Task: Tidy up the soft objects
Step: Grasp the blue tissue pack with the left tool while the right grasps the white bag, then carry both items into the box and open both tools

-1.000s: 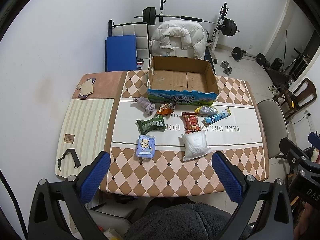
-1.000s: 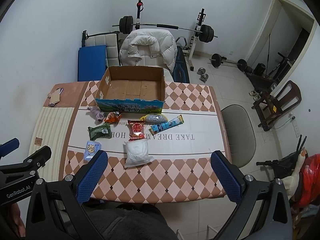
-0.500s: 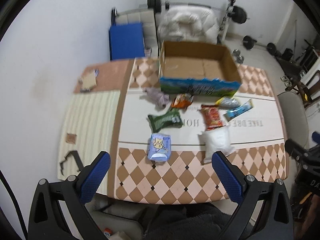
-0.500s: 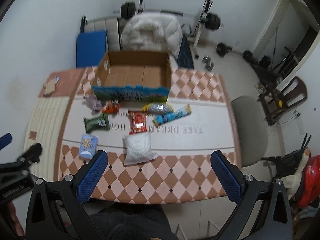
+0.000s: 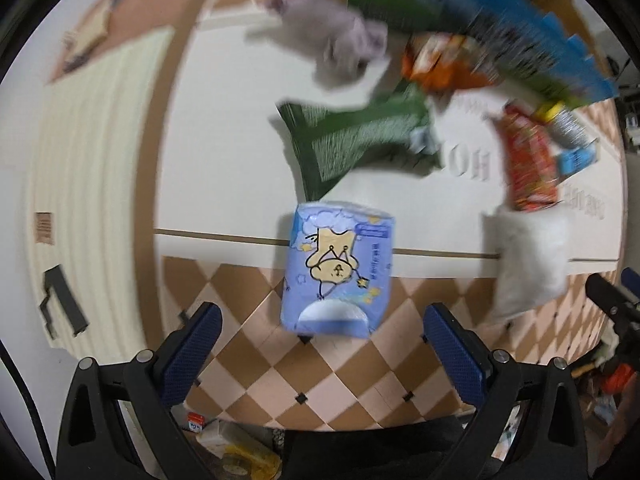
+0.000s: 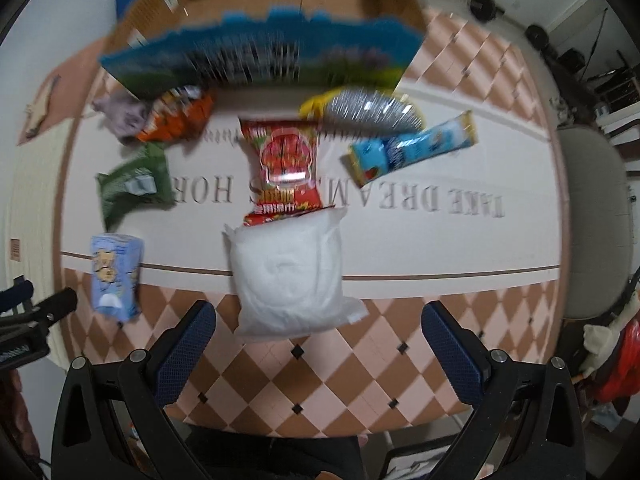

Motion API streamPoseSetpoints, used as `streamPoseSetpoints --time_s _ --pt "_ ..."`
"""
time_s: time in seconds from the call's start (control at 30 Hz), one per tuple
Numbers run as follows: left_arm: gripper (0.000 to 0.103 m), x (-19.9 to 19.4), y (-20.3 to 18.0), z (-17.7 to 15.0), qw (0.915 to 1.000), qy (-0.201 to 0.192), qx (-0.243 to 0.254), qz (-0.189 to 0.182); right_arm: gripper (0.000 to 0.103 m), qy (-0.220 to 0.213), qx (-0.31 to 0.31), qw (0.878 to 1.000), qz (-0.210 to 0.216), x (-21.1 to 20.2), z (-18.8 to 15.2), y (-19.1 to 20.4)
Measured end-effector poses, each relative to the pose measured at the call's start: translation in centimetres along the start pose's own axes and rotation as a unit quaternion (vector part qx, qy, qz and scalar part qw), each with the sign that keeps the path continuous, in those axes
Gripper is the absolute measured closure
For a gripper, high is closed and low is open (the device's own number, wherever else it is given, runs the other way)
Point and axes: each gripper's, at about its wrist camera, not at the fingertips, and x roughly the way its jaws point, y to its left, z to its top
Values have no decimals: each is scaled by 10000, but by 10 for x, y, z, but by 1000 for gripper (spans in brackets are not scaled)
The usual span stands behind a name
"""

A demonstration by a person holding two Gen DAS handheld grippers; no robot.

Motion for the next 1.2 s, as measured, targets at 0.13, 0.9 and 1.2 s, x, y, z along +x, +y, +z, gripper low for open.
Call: streamPoseSetpoints --time_s 0.13,0.9,1.2 --pt "0 36 2 11 9990 401 38 -172 0 362 -42 9993 20 39 11 9" --pt "63 53 -16 -29 9989 433 141 -71 29 1083 285 9923 535 136 -1 3" --pt "64 -51 -29 -35 9970 -300 395 -596 31 605 450 9913 1081 78 -19 -9"
